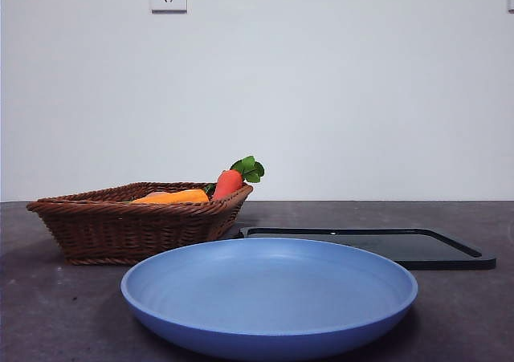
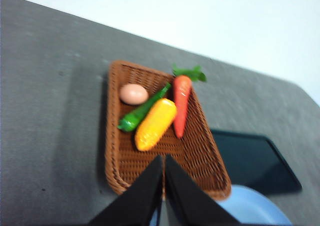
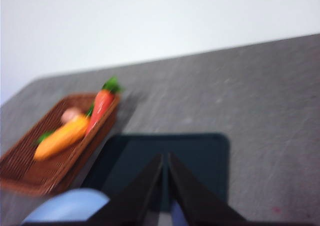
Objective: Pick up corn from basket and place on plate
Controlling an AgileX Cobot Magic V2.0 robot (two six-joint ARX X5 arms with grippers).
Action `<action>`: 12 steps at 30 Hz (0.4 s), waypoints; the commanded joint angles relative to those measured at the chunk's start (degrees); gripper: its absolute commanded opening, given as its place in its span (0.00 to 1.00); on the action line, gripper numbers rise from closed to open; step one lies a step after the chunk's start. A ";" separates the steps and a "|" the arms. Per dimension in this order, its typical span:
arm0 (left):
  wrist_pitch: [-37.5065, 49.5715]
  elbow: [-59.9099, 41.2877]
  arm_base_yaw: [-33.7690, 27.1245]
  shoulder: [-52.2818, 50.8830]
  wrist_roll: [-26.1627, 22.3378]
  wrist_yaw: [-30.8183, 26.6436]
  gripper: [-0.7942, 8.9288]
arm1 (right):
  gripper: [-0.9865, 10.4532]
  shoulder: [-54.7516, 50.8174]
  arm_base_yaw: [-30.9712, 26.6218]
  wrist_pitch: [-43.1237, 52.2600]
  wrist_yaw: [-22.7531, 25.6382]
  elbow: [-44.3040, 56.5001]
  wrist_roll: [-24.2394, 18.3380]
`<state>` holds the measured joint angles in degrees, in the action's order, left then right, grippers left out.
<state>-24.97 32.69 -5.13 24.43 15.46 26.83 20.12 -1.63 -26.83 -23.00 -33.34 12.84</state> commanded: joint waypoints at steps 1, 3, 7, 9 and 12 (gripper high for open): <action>-3.06 4.74 0.37 2.89 -6.12 2.16 0.09 | 0.09 5.49 1.33 -5.05 -2.29 -5.70 -7.10; -5.70 7.34 1.18 4.63 -8.04 3.17 0.09 | 0.09 9.01 2.56 -9.33 -2.67 -9.33 -10.29; -10.82 11.10 3.91 7.76 -11.41 3.23 0.09 | 0.09 15.23 5.64 -17.40 -2.71 -15.28 -15.37; -13.03 12.13 5.49 9.01 -12.61 3.23 0.09 | 0.09 17.49 7.34 -20.24 -2.64 -17.25 -16.81; -15.04 12.48 7.65 10.21 -13.33 3.21 0.09 | 0.09 19.87 9.73 -21.99 -2.49 -18.60 -17.64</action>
<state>-40.58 44.10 2.52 34.35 3.75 29.95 39.88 8.05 -49.01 -25.47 -50.87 -3.03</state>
